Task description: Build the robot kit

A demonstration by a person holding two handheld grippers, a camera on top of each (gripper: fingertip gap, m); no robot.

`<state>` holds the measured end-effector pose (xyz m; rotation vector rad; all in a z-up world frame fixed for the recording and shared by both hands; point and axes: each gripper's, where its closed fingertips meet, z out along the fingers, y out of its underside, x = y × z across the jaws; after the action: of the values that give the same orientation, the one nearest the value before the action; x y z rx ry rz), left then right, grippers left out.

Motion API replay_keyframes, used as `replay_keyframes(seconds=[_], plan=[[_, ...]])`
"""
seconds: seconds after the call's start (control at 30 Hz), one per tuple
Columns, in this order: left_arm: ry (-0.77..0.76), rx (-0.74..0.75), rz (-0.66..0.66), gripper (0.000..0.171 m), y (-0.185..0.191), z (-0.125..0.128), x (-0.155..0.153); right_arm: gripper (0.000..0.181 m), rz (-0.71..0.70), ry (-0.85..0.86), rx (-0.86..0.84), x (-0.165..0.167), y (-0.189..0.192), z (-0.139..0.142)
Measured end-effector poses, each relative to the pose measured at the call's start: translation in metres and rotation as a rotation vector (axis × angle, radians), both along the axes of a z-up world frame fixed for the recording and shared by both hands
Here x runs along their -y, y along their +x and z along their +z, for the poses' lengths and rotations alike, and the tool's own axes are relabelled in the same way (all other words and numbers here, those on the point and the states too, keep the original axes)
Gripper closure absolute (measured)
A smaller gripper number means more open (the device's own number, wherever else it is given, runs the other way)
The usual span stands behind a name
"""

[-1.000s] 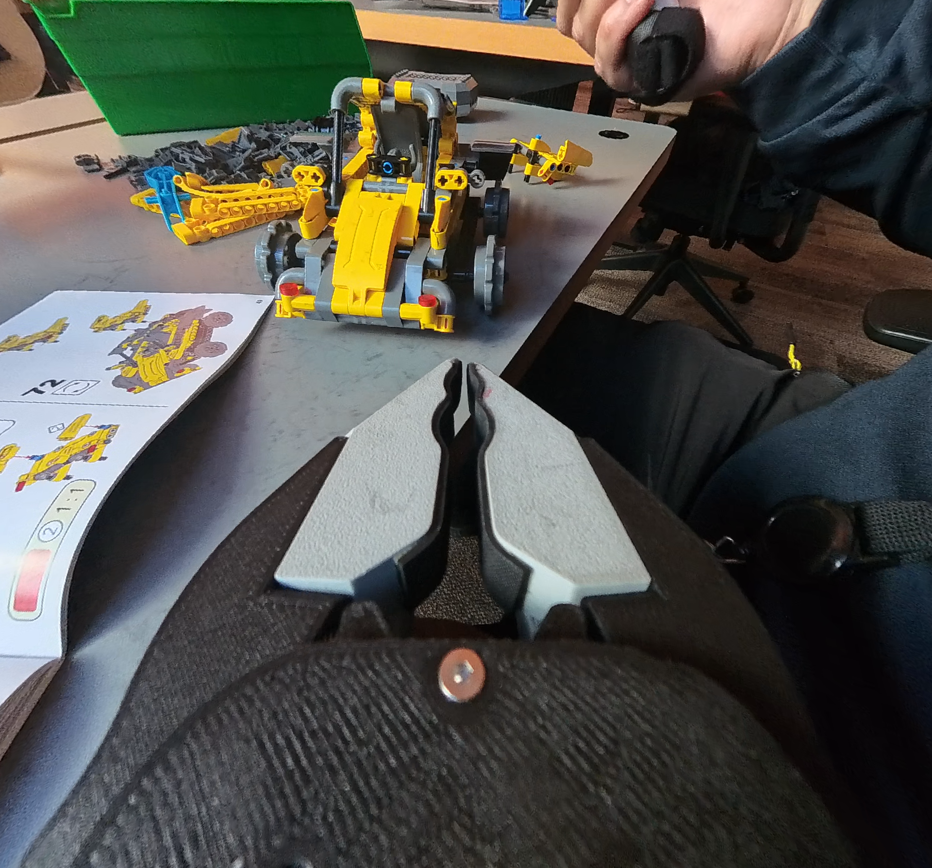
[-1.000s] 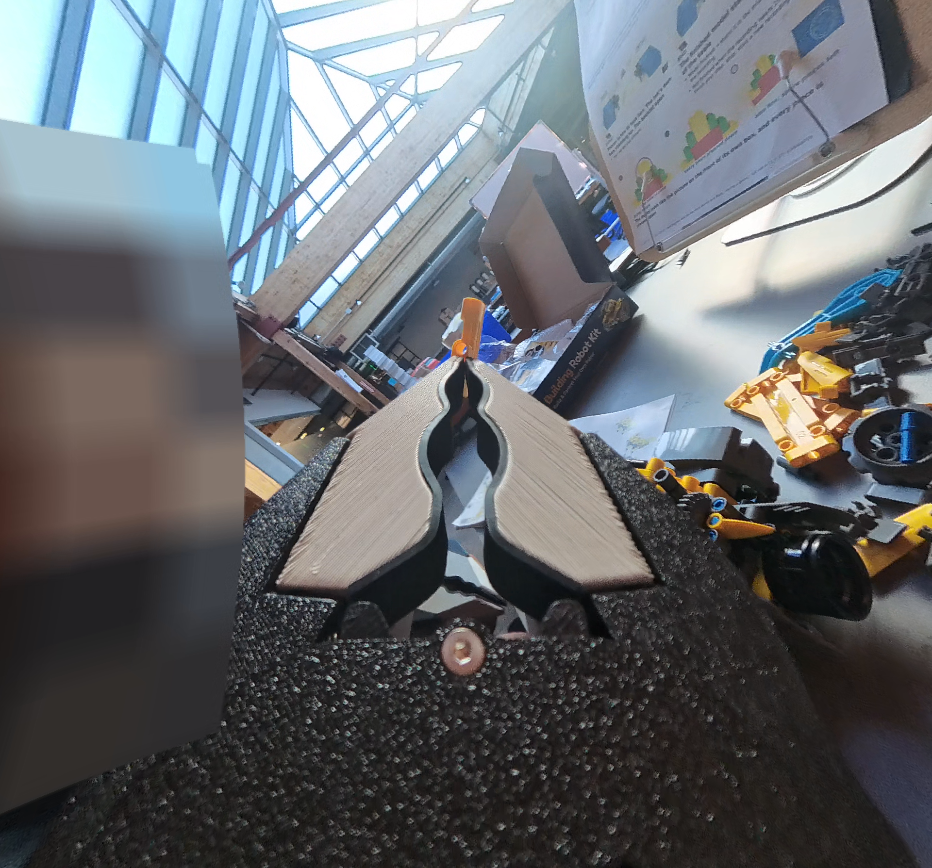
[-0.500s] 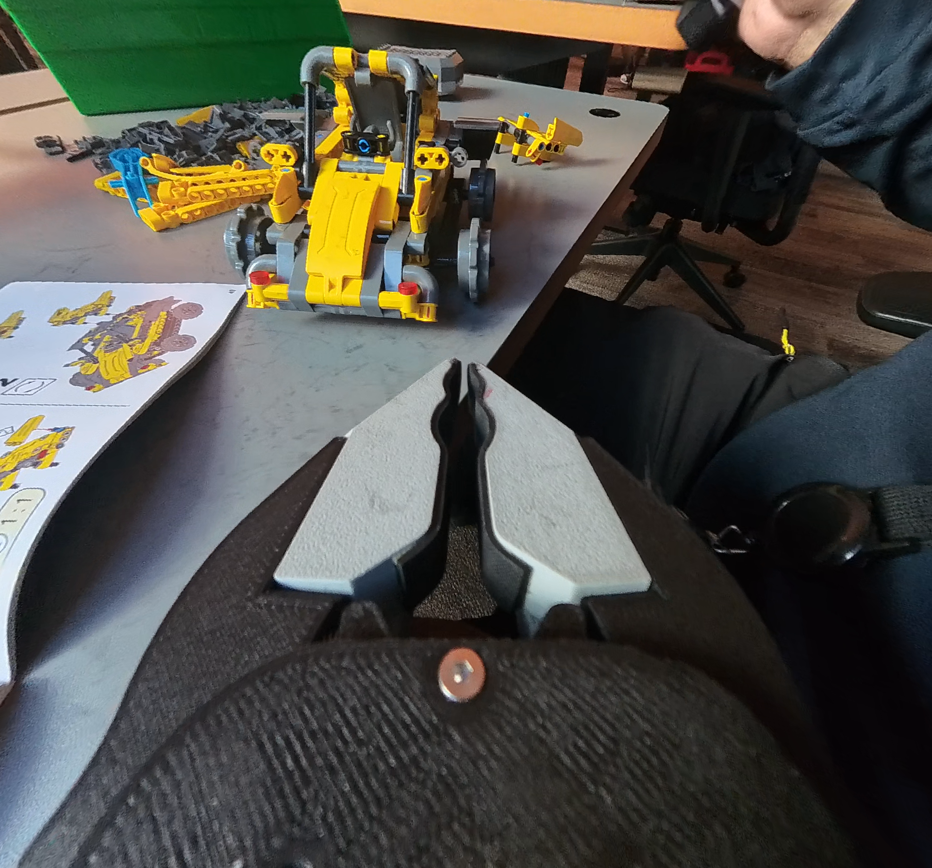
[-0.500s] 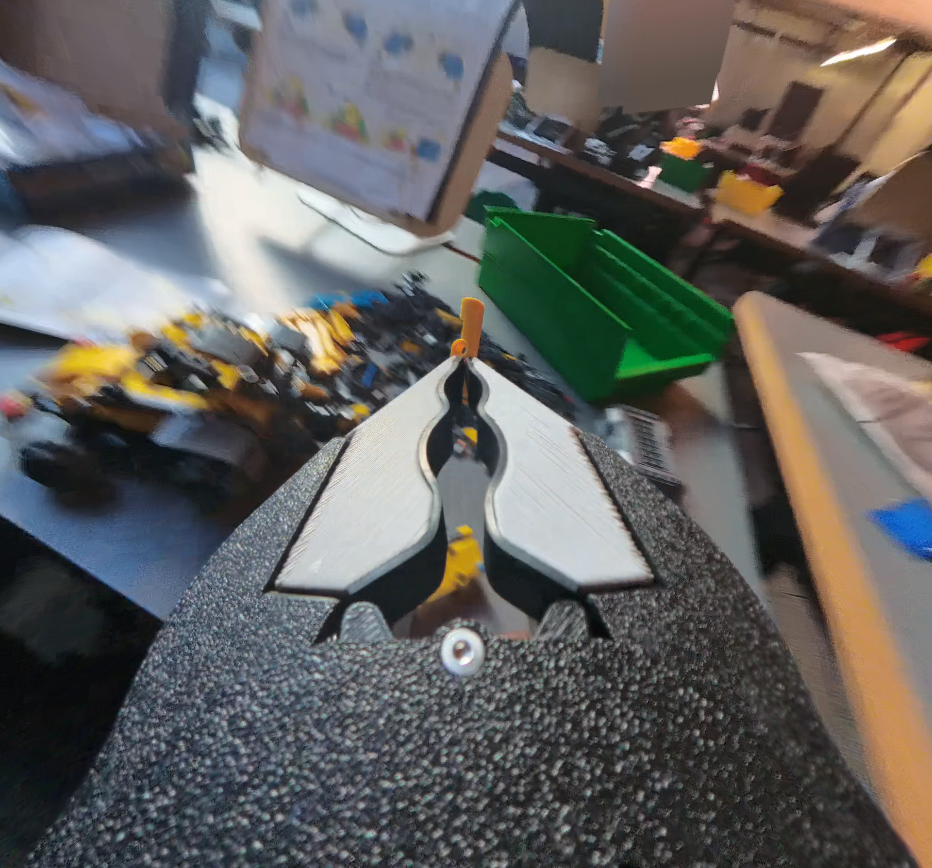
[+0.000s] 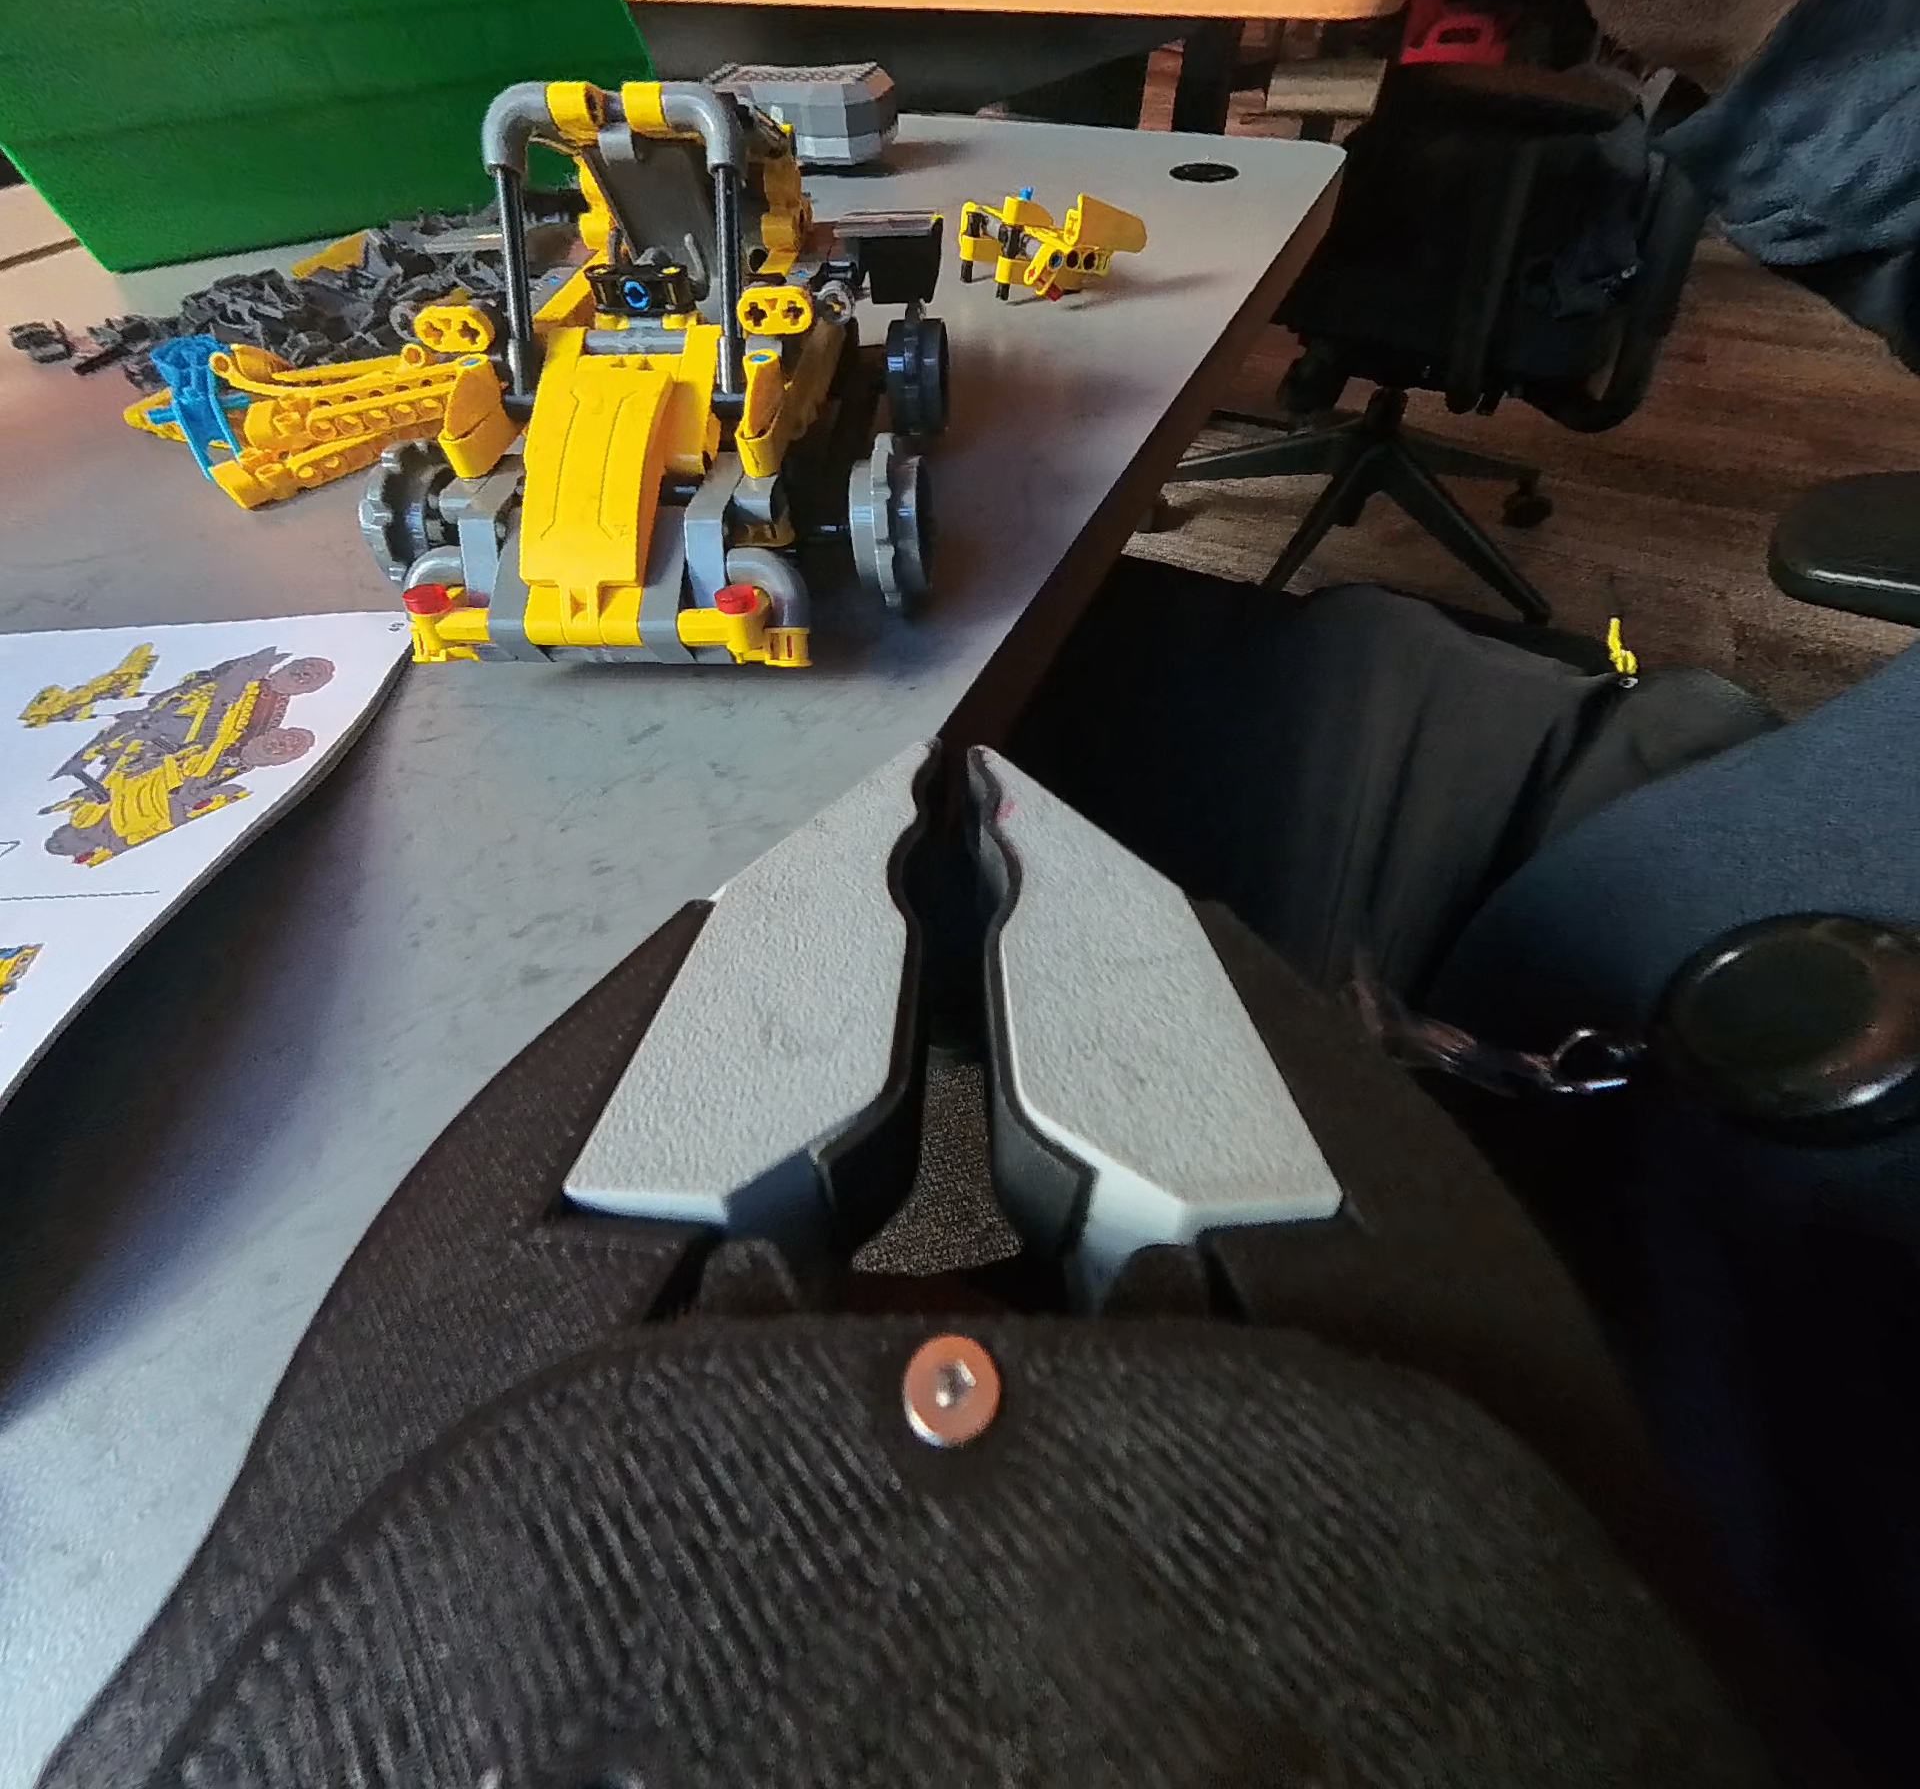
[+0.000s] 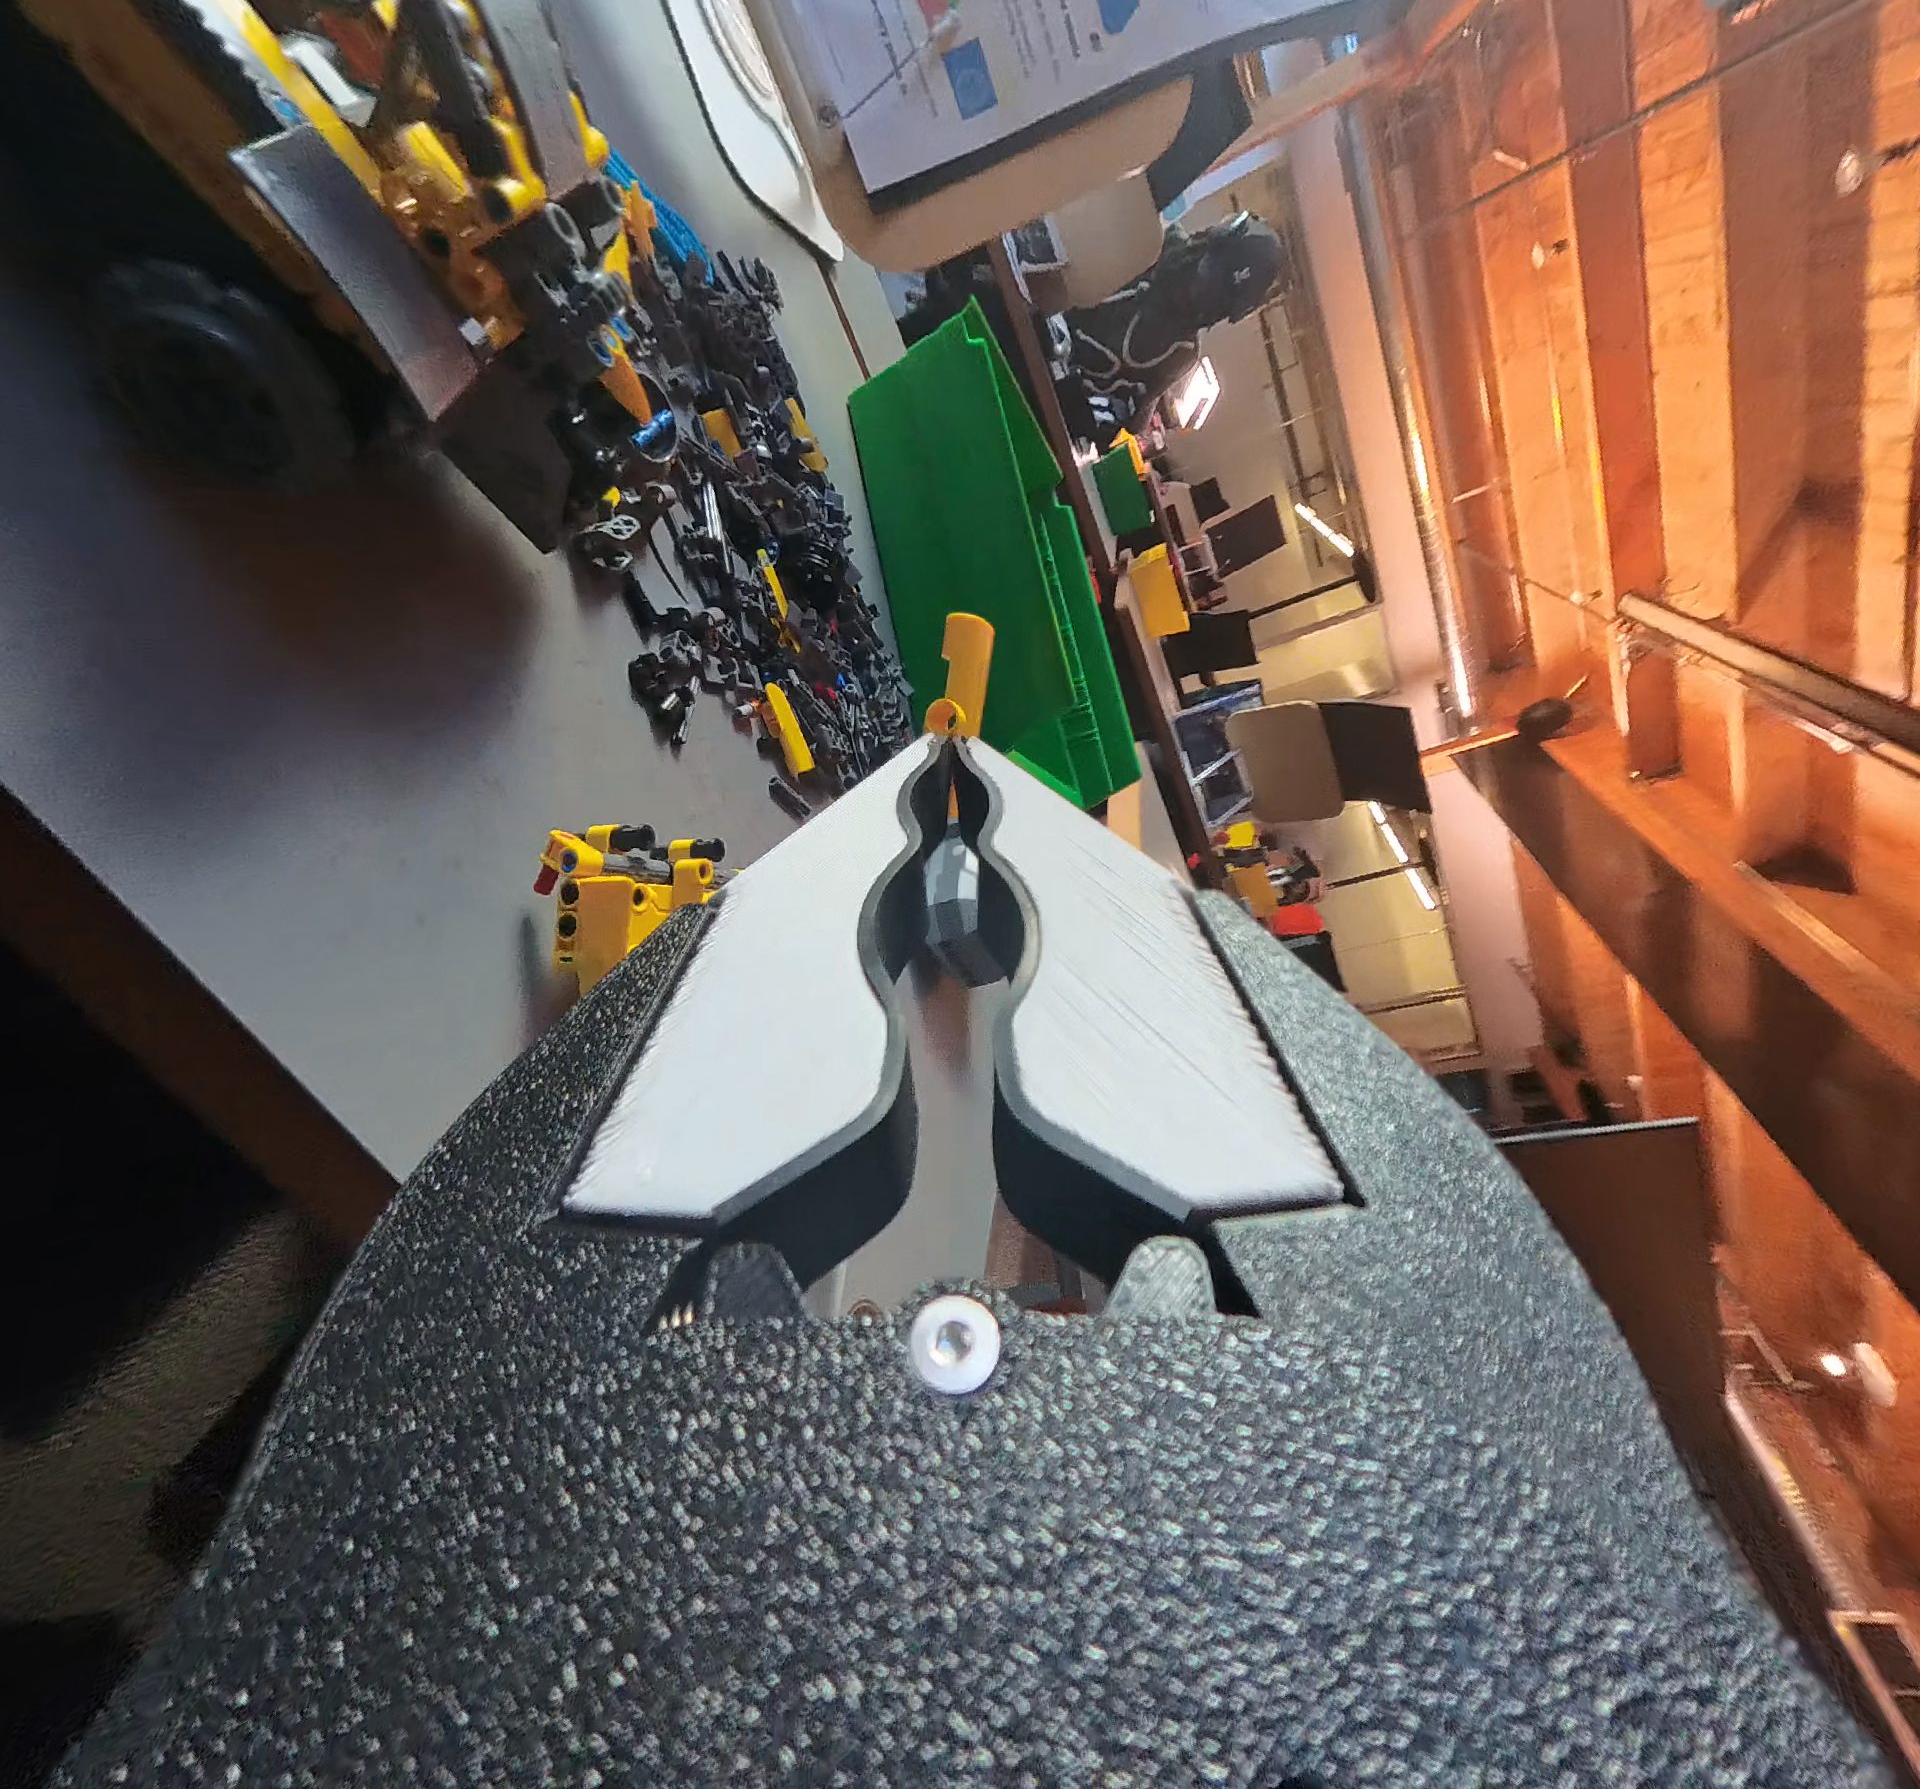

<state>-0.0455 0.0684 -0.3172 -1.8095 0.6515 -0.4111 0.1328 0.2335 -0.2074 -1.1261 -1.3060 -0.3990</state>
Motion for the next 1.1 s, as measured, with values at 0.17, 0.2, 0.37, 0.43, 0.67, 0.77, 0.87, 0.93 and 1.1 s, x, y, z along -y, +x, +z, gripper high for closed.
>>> replay_keyframes(seconds=[0.17,0.2,0.37,0.43,0.67,0.77,0.87,0.93,1.1], plan=[[0.019,-0.006,-0.003,0.171,0.001,0.004,0.002,0.181,0.077,0.028,-0.044,0.018,-0.013,0.006],[0.022,-0.001,-0.004,0.171,0.001,0.006,0.002,0.181,0.11,0.0,-0.107,0.022,-0.015,0.012],[0.037,-0.009,-0.003,0.171,0.001,0.009,0.003,0.181,0.301,-0.271,-0.567,0.033,0.004,0.056],[0.034,-0.011,-0.007,0.171,0.002,0.008,0.004,0.181,0.384,-0.369,-0.676,0.037,0.013,0.064],[0.028,-0.027,-0.018,0.171,0.007,0.004,0.006,0.181,0.186,-0.29,-0.443,0.014,0.031,0.027],[0.022,-0.032,-0.018,0.171,0.007,0.002,0.005,0.181,0.063,-0.217,-0.252,-0.003,0.031,0.0],[0.018,-0.037,-0.014,0.171,0.006,0.0,0.005,0.181,0.025,-0.141,-0.106,-0.012,0.023,-0.015],[0.014,-0.038,-0.008,0.171,0.004,-0.001,0.004,0.181,0.002,-0.092,-0.044,-0.018,0.018,-0.018],[0.013,-0.029,0.003,0.171,-0.002,0.0,0.003,0.181,-0.028,-0.037,0.059,-0.029,0.008,-0.029]])
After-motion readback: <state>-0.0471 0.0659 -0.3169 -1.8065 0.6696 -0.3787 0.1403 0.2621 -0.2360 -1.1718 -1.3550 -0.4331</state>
